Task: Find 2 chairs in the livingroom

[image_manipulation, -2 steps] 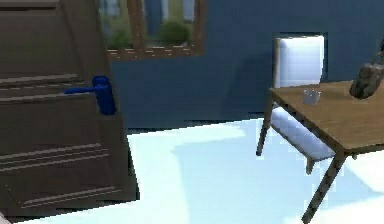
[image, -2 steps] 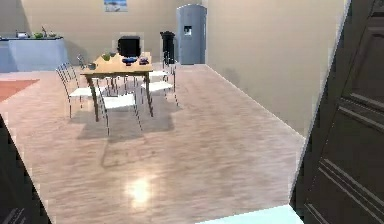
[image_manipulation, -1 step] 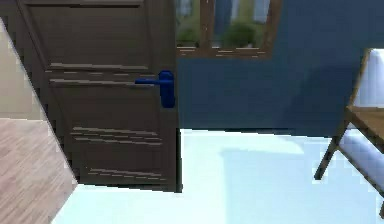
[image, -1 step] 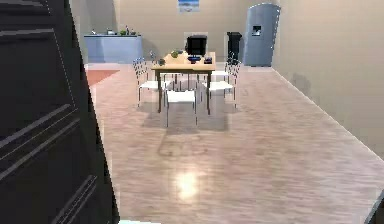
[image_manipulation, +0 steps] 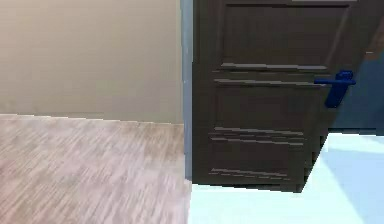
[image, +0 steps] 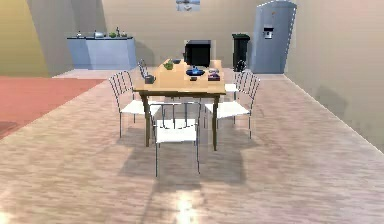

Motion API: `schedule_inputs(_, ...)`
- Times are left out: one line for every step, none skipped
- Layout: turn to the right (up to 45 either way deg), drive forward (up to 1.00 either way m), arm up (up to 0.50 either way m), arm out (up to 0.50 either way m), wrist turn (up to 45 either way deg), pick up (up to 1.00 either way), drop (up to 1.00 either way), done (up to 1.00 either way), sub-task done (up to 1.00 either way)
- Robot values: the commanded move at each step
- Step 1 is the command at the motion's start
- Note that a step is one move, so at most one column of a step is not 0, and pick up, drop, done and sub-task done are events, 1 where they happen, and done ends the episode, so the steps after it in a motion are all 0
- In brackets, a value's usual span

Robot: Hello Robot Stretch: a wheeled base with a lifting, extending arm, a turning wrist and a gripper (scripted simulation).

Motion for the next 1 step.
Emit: schedule_inputs(0.0,0.40,0.00,0.00,0.0,0.00,0.00,0.00,0.00)
